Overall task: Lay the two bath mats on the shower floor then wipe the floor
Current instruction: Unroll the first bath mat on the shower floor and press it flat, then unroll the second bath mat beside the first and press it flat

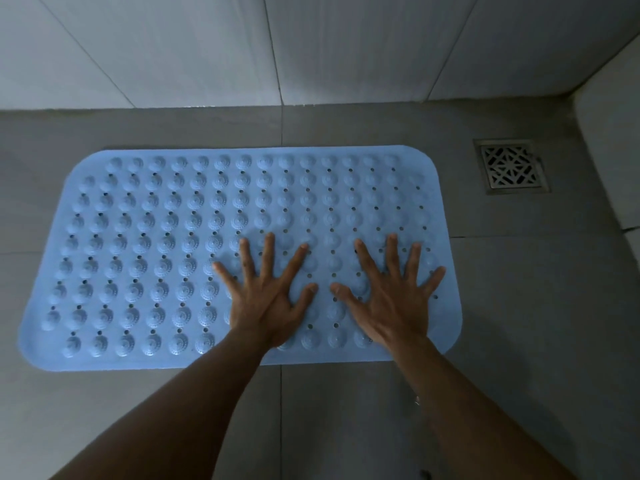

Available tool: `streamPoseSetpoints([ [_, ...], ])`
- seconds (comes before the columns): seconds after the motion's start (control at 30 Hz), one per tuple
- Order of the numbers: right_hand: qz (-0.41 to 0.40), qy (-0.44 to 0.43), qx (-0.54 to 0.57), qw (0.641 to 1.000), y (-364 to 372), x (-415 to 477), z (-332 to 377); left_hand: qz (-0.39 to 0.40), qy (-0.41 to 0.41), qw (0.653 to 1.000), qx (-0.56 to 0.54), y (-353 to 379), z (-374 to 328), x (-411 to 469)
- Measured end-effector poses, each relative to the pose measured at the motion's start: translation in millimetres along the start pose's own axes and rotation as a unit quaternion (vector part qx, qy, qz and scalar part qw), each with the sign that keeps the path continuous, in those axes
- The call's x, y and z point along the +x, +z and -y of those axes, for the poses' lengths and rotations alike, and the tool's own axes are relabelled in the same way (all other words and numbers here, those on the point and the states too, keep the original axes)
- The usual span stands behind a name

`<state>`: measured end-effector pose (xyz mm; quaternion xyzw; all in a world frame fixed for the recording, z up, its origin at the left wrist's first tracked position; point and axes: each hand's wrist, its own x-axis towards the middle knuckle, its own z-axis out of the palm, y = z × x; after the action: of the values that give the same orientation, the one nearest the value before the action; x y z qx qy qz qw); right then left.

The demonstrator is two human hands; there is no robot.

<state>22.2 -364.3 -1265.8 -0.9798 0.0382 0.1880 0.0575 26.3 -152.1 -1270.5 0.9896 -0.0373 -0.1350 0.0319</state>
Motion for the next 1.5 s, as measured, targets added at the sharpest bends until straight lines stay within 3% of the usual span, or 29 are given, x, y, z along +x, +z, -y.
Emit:
streamPoseSetpoints([
  [0.37, 0.041, 0.042, 0.014, 0.998, -7, -12, 17, 0.066, 0.025, 0.997, -0.020, -14, 10, -2],
  [0.5, 0.015, 0.011, 0.009, 1.000, -24, -31, 58, 0.028, 0.049, 0.998, -0.037, -30, 37, -20],
  [0.97, -0.071, -0.112, 0.025, 0.991, -140, -54, 259, -0.132, 0.010, 0.991, -0.018, -186, 246, -52],
  [1.2, -0.091, -0.177, 0.014, 0.980, -195, -62, 383, -0.167, -0.067, 0.984, 0.020, -272, 369, -68],
  [1.5, -0.102, -0.220, -0.008, 0.970, -254, -80, 521, -0.171, -0.116, 0.971, -0.116, -301, 478, -117],
])
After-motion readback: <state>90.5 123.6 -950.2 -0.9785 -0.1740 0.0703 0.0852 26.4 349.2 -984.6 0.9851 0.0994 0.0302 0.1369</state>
